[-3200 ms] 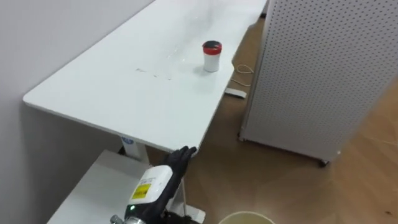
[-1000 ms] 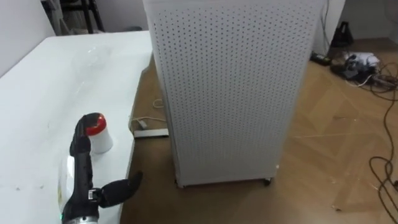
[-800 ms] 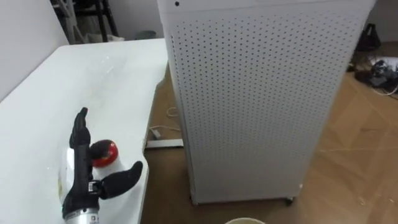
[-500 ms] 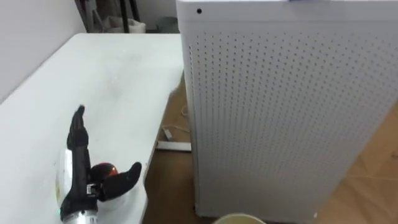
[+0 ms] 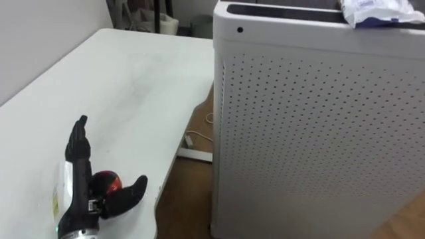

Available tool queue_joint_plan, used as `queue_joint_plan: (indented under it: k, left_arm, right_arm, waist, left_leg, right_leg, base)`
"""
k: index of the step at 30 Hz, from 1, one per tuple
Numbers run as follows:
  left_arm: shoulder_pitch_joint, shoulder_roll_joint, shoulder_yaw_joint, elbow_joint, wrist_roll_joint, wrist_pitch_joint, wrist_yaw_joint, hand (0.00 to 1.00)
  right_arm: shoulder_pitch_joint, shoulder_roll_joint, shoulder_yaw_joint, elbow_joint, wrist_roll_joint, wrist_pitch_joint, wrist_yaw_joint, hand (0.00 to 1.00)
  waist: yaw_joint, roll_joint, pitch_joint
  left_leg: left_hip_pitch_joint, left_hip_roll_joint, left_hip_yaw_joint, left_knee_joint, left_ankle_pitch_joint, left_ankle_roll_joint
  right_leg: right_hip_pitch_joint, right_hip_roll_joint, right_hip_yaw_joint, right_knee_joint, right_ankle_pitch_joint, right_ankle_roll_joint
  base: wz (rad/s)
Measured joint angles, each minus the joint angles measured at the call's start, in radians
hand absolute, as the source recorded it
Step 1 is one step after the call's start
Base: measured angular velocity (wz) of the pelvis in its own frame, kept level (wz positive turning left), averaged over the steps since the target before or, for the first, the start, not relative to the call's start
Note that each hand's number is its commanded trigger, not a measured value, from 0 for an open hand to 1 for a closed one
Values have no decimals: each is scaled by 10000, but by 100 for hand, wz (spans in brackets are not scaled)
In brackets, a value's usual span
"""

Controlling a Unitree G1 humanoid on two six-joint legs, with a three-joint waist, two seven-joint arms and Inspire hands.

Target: Pick garbage

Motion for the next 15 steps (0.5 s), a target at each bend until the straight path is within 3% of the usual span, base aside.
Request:
queue_joint_plan:
  k: [9,12,13,14,15]
  left_arm:
    - [817,-59,-4,5,-40,340,-581,0]
    - [1184,-57,-3,5,-46,340,-585,0]
    - [1287,-61,-9,13,-49,340,-587,23]
    - [1311,-61,-17,22,-57,340,-596,58]
    - [1349,-72,-34,22,-61,339,-623,100]
  right_arm:
    - [48,-9,-10,1,-51,14,418,100]
    - [52,-16,-10,0,-45,15,600,100]
    - [53,-15,-9,0,-42,15,640,100]
    - [52,-12,-8,0,-44,15,654,100]
    - [53,-9,-9,-9,-59,15,711,100]
  waist:
    - [-2,-7,-10]
    - [17,40,-53]
    - [16,55,-64]
    - [16,60,-67]
    - [17,65,-71]
  left_leg:
    - [-39,-90,-293,-73,16,-36]
    - [-47,-92,-305,-62,19,-39]
    - [-41,-91,-311,-66,20,-39]
    - [-41,-91,-315,-68,22,-42]
    - [-28,-89,-290,-73,22,-43]
  right_leg:
    - [53,-65,-370,-2,2,-2]
    - [75,-63,-389,0,2,-3]
    - [70,-64,-410,1,2,-3]
    - [69,-64,-419,1,2,-3]
    - [55,-64,-440,1,2,-3]
  base:
    - [10]
    - [2]
    - [0]
    - [4]
    - [0]
